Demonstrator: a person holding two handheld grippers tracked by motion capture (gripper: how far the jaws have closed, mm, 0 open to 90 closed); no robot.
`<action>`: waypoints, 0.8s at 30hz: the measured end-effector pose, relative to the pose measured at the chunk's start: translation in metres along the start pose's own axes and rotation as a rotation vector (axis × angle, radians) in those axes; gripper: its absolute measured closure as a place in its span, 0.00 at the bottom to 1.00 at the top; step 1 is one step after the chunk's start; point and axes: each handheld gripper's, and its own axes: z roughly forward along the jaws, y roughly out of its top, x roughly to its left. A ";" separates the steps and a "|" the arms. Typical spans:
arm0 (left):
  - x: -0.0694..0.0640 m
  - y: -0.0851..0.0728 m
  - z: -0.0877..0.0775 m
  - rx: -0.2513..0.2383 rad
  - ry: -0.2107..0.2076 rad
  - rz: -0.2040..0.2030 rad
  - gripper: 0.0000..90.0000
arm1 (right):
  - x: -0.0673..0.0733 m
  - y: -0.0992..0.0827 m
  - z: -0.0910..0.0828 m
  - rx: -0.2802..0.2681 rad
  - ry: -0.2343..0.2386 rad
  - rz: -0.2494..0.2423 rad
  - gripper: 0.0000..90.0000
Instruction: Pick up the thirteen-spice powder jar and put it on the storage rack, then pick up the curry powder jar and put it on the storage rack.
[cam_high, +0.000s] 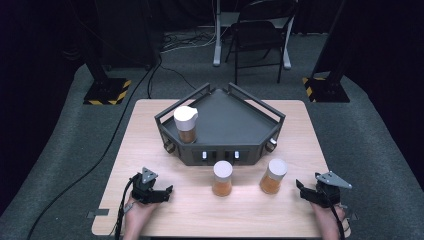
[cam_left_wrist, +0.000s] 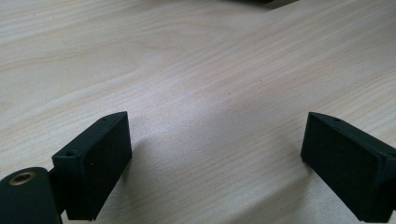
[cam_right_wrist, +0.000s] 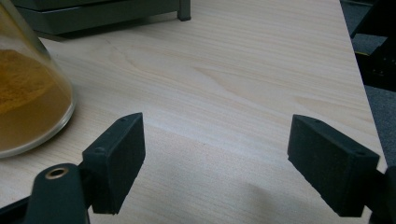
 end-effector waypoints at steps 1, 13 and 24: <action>0.000 0.000 0.000 0.000 0.000 0.000 0.10 | 0.000 0.000 0.000 0.000 0.000 0.001 0.21; 0.000 0.000 0.000 0.000 0.000 0.000 0.10 | 0.000 0.000 0.000 0.002 0.001 0.000 0.21; 0.000 0.000 0.000 0.000 0.000 0.000 0.10 | 0.000 0.000 0.000 0.000 0.000 -0.002 0.21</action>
